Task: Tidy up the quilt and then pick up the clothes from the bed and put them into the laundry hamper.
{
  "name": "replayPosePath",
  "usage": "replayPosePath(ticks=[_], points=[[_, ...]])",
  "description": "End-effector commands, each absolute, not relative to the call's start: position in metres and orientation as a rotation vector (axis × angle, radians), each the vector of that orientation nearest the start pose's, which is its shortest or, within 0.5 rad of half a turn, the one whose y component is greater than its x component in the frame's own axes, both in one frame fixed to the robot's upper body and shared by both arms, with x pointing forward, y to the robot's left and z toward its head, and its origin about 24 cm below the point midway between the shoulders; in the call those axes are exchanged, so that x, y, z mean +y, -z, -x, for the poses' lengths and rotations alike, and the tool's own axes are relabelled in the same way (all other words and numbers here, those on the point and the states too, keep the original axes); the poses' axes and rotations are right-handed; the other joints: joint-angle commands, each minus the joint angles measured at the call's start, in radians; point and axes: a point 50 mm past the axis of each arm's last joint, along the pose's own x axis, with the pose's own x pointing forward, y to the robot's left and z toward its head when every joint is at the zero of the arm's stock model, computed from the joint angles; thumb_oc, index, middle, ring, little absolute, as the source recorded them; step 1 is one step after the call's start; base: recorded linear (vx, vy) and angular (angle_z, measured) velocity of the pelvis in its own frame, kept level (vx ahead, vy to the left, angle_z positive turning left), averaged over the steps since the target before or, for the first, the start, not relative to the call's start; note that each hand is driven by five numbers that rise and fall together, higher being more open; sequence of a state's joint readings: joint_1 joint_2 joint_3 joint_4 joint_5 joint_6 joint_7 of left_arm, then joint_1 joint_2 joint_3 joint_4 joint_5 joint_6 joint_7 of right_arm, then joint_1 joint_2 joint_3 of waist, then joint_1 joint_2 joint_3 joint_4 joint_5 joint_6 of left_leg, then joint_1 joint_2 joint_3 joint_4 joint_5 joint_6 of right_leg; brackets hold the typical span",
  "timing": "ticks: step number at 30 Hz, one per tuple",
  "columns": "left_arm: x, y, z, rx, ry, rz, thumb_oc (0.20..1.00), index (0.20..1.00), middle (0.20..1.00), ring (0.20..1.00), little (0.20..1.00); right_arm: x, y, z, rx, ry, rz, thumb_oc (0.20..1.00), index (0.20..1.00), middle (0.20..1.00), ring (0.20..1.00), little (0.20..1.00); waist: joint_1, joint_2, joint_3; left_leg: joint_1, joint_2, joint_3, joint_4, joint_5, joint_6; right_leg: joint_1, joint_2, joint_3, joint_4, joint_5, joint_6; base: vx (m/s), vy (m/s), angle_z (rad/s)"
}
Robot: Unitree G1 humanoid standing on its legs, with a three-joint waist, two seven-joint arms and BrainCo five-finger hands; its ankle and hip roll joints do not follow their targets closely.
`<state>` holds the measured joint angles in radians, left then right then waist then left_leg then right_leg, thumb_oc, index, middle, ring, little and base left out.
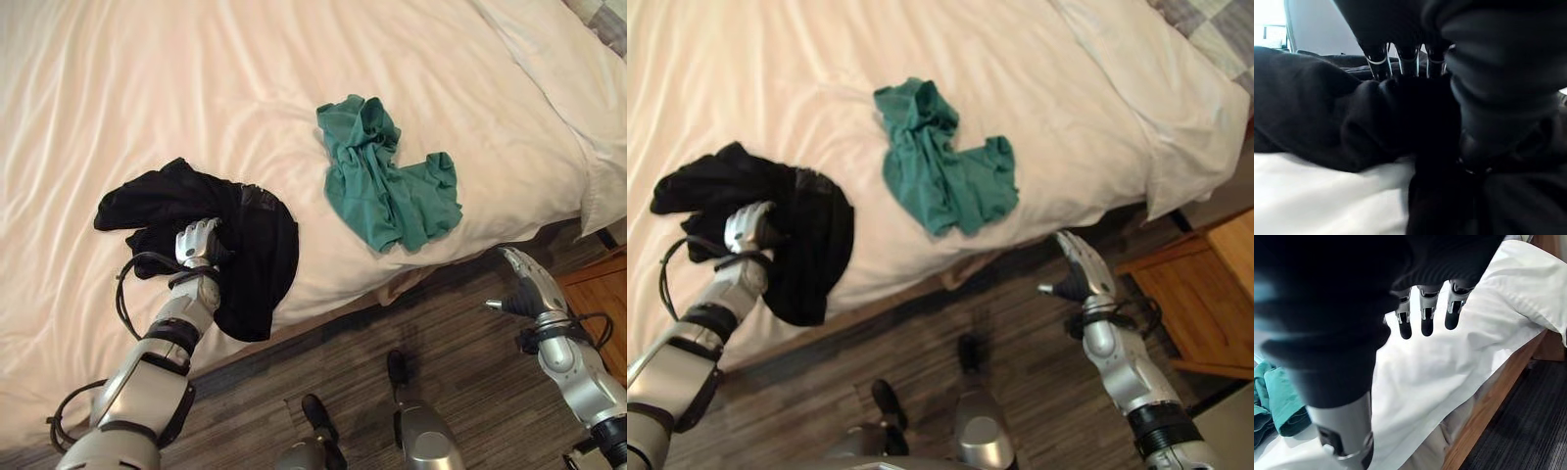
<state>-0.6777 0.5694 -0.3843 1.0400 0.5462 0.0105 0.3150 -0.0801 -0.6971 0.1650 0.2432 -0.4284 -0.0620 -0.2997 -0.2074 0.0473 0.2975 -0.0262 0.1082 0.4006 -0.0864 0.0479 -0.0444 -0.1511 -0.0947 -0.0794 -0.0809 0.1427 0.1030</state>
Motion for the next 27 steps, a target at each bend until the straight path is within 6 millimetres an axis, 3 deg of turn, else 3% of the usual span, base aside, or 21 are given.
replayPosePath(ticks=[1,2,5,7,8,9,10,14,19,24,27], points=[[0.295,0.027,-0.289,0.612,-0.010,-1.323,0.200,0.200,0.200,0.200,0.200,-0.282,-0.077,-0.266,-0.084,0.179,1.124,1.000,1.000,1.000,1.000,1.000,0.029,-0.085,-0.021,0.018,0.062,-0.021,-0.001,-0.045,-0.086,0.001,-0.096,-0.025,0.029,-0.081,0.108,0.00,0.000,0.00],[0.295,0.027,-0.289,0.612,-0.010,-1.323,0.200,0.200,0.200,0.200,0.200,-0.282,-0.077,-0.266,-0.084,0.179,1.124,1.000,1.000,1.000,1.000,1.000,0.029,-0.085,-0.021,0.018,0.062,-0.021,-0.001,-0.045,-0.086,0.001,-0.096,-0.025,0.029,-0.081,0.108,0.02,-0.001,0.06],[0.290,0.086,-0.212,0.768,0.001,-1.053,0.200,0.200,0.200,0.200,0.200,-0.296,-0.110,-0.282,-0.143,0.249,1.225,1.000,1.000,1.000,1.000,1.000,0.098,-0.071,-0.039,0.039,0.058,-0.052,-0.001,-0.047,-0.083,0.043,-0.101,-0.055,0.037,-0.096,0.092,0.05,-0.030,0.12],[0.287,0.093,-0.200,0.782,0.017,-1.021,0.200,0.200,0.200,0.200,0.200,-0.299,-0.112,-0.285,-0.137,0.264,1.241,1.000,1.000,1.000,1.000,1.000,0.112,-0.068,-0.040,0.042,0.056,-0.060,-0.001,-0.049,-0.082,0.054,-0.103,-0.060,0.035,-0.099,0.090,0.02,-0.028,0.43],[0.282,0.107,-0.176,0.831,0.035,-0.966,0.200,0.200,0.200,0.200,0.200,-0.302,-0.118,-0.292,-0.135,0.289,1.260,1.000,1.000,1.000,1.000,1.000,0.141,-0.061,-0.042,0.051,0.053,-0.075,-0.001,-0.053,-0.082,0.079,-0.105,-0.077,0.034,-0.107,0.089,0.00,-0.028,0.30],[0.282,0.107,-0.176,0.831,0.033,-0.965,0.200,0.200,0.200,0.200,0.200,-0.302,-0.118,-0.293,-0.136,0.288,1.260,1.000,1.000,1.000,1.000,1.000,0.139,-0.061,-0.044,0.046,0.053,-0.075,-0.001,-0.049,-0.081,0.075,-0.105,-0.078,0.033,-0.103,0.088,0.03,-0.061,0.31],[0.278,0.120,-0.149,0.905,-0.003,-0.857,0.200,0.200,0.200,0.200,0.200,-0.305,-0.119,-0.301,-0.114,0.308,1.278,1.000,1.000,1.000,1.000,1.000,0.172,-0.055,-0.048,0.050,0.049,-0.096,-0.001,-0.048,-0.081,0.097,-0.108,-0.098,0.030,-0.109,0.085,0.02,-0.048,0.26],[0.269,0.138,-0.109,1.020,-0.031,-0.764,0.200,0.200,0.200,0.200,0.200,-0.299,-0.116,-0.322,-0.065,0.293,1.265,1.000,1.000,1.000,1.000,1.000,0.224,-0.044,-0.049,0.053,0.043,-0.133,-0.001,-0.044,-0.080,0.135,-0.115,-0.137,0.027,-0.118,0.081,0.02,-0.047,0.40],[0.260,0.147,-0.091,1.075,0.003,-0.750,0.200,0.200,0.200,0.200,0.200,-0.281,-0.112,-0.349,-0.011,0.237,1.233,1.000,1.000,1.000,1.000,1.000,0.274,-0.031,-0.049,0.036,0.035,-0.177,-0.001,-0.031,-0.083,0.149,-0.119,-0.176,0.026,-0.125,0.078,-0.01,-0.037,0.38],[0.246,0.146,-0.108,0.998,0.061,-0.767,0.200,0.200,0.200,0.200,0.200,-0.265,-0.113,-0.372,0.047,0.202,1.233,1.000,1.000,1.000,1.000,1.000,0.312,-0.010,-0.042,-0.001,0.029,-0.214,-0.001,-0.010,-0.091,0.147,-0.125,-0.213,0.022,-0.126,0.076,-0.02,-0.008,0.40],[0.237,0.143,-0.122,0.941,0.101,-0.774,0.200,0.200,0.200,0.200,0.200,-0.267,-0.107,-0.378,0.128,0.210,1.231,1.000,1.000,1.000,1.000,1.000,0.331,0.004,-0.040,-0.028,0.027,-0.233,-0.001,0.002,-0.097,0.142,-0.126,-0.235,0.012,-0.121,0.077,-0.01,0.003,0.29]])
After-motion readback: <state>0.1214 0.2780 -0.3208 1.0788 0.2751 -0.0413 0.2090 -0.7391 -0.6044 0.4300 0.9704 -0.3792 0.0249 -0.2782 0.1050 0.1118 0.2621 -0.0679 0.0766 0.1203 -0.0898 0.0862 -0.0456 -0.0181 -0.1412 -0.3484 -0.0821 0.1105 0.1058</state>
